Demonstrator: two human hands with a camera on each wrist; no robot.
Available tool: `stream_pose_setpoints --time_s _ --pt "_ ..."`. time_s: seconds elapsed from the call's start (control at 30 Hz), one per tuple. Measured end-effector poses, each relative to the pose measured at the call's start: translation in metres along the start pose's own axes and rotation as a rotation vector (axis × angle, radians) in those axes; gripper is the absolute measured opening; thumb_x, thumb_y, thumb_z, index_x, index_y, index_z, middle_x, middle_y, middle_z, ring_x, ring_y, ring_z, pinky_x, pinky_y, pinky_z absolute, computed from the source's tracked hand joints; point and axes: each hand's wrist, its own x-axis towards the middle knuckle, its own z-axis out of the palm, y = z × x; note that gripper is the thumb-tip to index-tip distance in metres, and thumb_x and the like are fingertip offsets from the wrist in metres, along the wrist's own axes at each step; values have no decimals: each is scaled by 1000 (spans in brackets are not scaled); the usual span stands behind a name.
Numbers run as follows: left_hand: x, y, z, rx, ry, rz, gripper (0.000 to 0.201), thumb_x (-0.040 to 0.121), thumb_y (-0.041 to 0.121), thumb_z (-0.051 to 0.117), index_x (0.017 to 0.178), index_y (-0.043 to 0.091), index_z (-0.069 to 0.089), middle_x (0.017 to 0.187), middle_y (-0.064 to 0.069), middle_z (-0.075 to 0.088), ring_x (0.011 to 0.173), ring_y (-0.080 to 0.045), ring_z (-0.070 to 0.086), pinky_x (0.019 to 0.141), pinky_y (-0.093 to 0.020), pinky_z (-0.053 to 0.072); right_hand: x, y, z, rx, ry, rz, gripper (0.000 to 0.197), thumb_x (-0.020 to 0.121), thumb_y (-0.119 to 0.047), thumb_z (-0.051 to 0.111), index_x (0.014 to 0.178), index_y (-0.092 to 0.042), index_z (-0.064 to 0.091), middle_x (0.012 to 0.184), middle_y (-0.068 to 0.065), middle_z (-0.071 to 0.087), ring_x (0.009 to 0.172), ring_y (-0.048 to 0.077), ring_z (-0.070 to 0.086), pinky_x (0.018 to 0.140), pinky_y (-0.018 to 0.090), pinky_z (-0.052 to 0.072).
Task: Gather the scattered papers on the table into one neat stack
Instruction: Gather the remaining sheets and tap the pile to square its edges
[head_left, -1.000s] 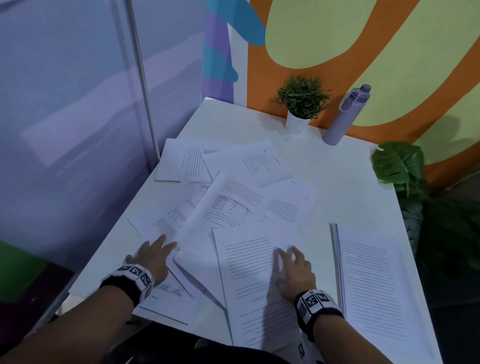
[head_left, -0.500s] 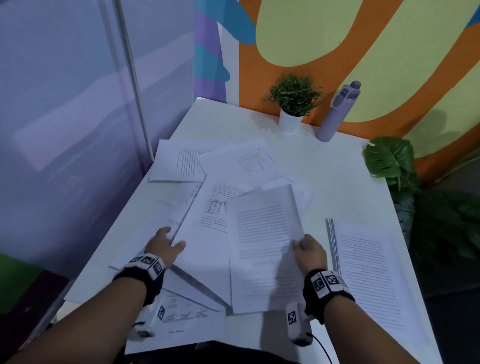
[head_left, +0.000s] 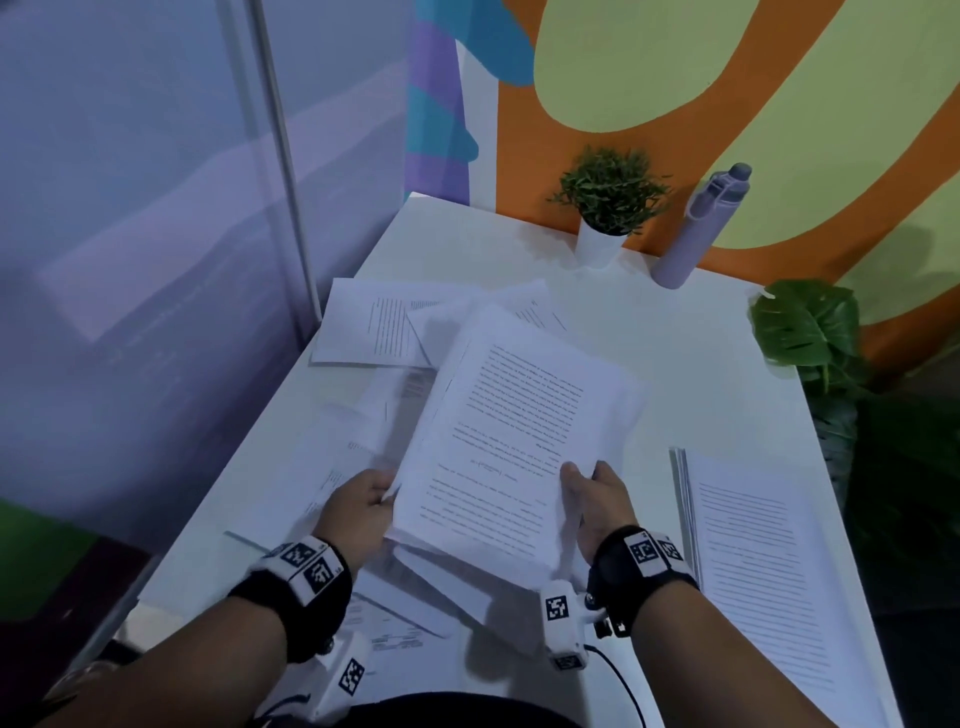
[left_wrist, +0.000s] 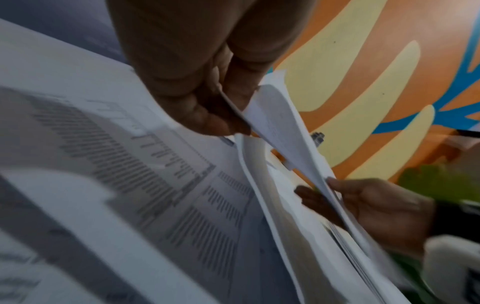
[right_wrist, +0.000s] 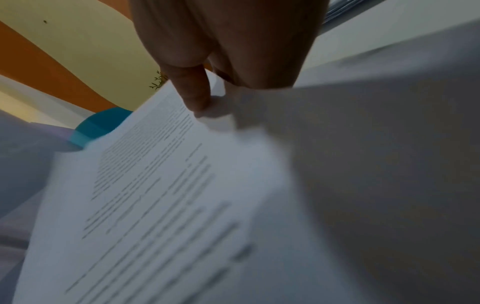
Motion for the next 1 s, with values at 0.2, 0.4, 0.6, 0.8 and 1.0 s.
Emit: stream_pose_setpoints --time_s 0.2,0.4,0.6,0.8,1.0 --pt "-4 -14 18 296 -201 59 19 71 21 70 87 24 61 105 -8 68 98 -25 65 85 -40 55 6 4 -16 -125 195 -68 25 83 -6 57 107 -12 56 96 10 66 88 29 61 87 42 53" --pt "11 -12 41 417 -237 28 68 82 22 68 140 18 31 111 -8 59 95 -17 53 83 -23 41 2 20 -50 -336 295 17 19 86 -1 51 103 0 59 94 20 64 82 32 60 72 38 53" --pt "19 -16 48 626 -316 40 40 87 27 60 124 14 52 122 -5 63 109 -21 59 88 -24 45 1 25 -71 -421 407 26 9 84 -1 49 89 4 55 83 20 59 72 30 53 66 32 42" --pt "19 -18 42 458 -126 91 18 89 11 50 105 16 56 107 -7 64 96 -24 60 82 -28 47 -1 28 -66 -372 342 39 13 90 -11 53 96 0 58 86 17 62 76 28 56 62 28 45" --pt "16 -14 41 330 -247 95 30 91 6 41 104 29 53 114 -2 60 108 -23 58 93 -30 45 3 18 -44 -363 328 -10 10 89 -7 56 90 3 57 91 21 62 76 28 56 59 24 44"
